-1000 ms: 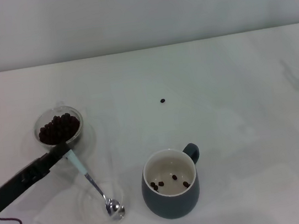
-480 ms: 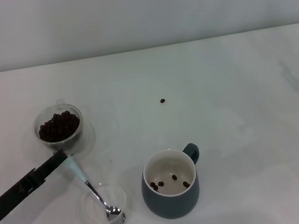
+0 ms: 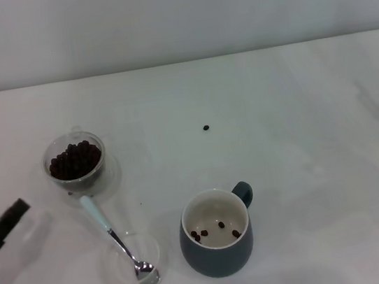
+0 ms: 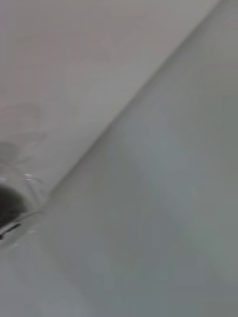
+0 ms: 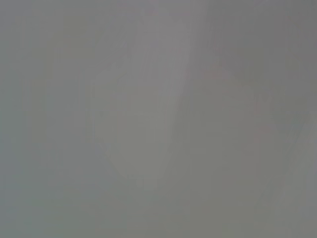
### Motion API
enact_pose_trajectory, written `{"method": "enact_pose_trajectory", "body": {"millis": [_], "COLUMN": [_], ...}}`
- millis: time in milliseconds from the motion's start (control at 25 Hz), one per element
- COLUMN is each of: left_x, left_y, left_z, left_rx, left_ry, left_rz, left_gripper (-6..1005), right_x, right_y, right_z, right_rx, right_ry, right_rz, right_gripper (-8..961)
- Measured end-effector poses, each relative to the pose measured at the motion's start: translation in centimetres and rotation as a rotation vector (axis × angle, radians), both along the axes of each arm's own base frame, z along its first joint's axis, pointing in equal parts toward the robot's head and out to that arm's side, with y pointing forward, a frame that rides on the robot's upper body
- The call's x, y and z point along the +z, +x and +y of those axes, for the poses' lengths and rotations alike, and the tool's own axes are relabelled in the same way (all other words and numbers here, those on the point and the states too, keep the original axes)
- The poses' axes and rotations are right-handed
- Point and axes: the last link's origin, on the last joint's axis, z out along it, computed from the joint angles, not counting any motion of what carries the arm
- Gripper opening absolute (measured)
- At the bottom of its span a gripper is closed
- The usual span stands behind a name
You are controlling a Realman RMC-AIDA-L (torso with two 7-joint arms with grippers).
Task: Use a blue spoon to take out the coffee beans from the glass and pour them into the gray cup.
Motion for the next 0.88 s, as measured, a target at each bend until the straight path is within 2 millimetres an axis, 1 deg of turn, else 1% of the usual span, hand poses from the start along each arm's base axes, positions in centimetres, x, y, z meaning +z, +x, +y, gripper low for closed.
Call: {"method": "enact_pose_trajectory", "body": {"millis": [40, 240, 320, 480, 720, 880], "left_x": [0.5, 1.6, 2.1, 3.0, 4.7, 5.0], "left_y": [-0.1, -0.1, 0.0, 0.1, 0.0, 0.3], "left_z": [-0.2, -0.3, -0.2, 0.0, 0.6, 1.1], "left_rx": [-0.015, -0.066, -0.108, -0.179, -0.210, -0.237], "left_ry": [0.033, 0.108, 0.152, 0.255, 0.452, 0.526], "left_rz": [0.018, 0.076, 0.129, 0.246, 0.414, 0.516], "left_gripper": [454, 455, 455, 455, 455, 455], "right_x": [0.0, -0.4, -0.5, -1.5, -2.9, -3.9], "right_y": [0.0, -0.3, -0.3, -0.6, -2.2, -3.7], "right_z": [0.0, -0.4, -0.5, -0.8, -1.0, -0.5], "right_rx": [0.002, 0.025, 0.028, 0.045, 0.124, 0.180], "right_ry": [-0.002, -0.023, -0.034, -0.082, -0.182, -0.252], "right_rz": [0.000, 0.025, 0.043, 0.044, 0.113, 0.159], "right_gripper": [603, 603, 603, 603, 603, 603]}}
